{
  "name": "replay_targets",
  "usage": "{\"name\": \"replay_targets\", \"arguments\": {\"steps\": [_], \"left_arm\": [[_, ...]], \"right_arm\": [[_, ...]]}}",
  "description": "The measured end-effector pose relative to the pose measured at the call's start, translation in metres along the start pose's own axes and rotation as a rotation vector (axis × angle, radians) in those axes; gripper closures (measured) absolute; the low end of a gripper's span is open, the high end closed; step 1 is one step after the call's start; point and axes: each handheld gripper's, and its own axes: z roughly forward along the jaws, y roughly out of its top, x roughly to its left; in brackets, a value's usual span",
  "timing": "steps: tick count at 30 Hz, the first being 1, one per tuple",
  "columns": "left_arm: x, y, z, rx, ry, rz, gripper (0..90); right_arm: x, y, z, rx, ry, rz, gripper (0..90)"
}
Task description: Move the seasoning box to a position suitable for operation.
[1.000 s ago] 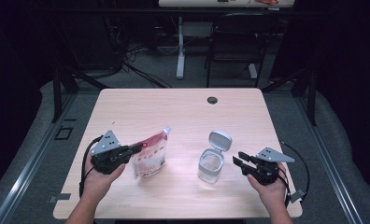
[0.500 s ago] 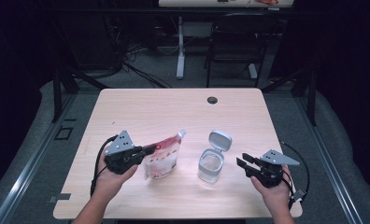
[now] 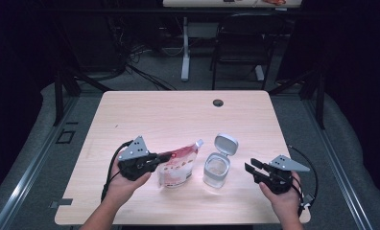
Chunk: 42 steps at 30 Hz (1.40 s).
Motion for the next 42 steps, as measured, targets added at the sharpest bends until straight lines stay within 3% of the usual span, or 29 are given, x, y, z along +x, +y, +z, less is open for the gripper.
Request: {"name": "replay_targets", "arguments": {"steps": [21,26,35,42], "left_arm": [[0.004,-0.016,-0.014,-0.002,0.013,-0.021,87.2],[0.003,-0.018,-0.016,0.001,0.01,-0.038,81.7],[0.004,-0.027,-0.021,-0.006,0.041,-0.053,72.6],[0.005,-0.045,-0.024,0.006,0.043,-0.105,69.8]], "right_arm": [[0.002,0.005,0.007,-0.012,0.014,-0.014,64.9],[0.002,0.007,0.007,-0.016,0.015,-0.02,65.3],[0.004,0.014,0.003,-0.049,0.007,-0.046,69.7],[0.007,0.021,-0.001,-0.067,0.03,-0.04,71.7]]}}
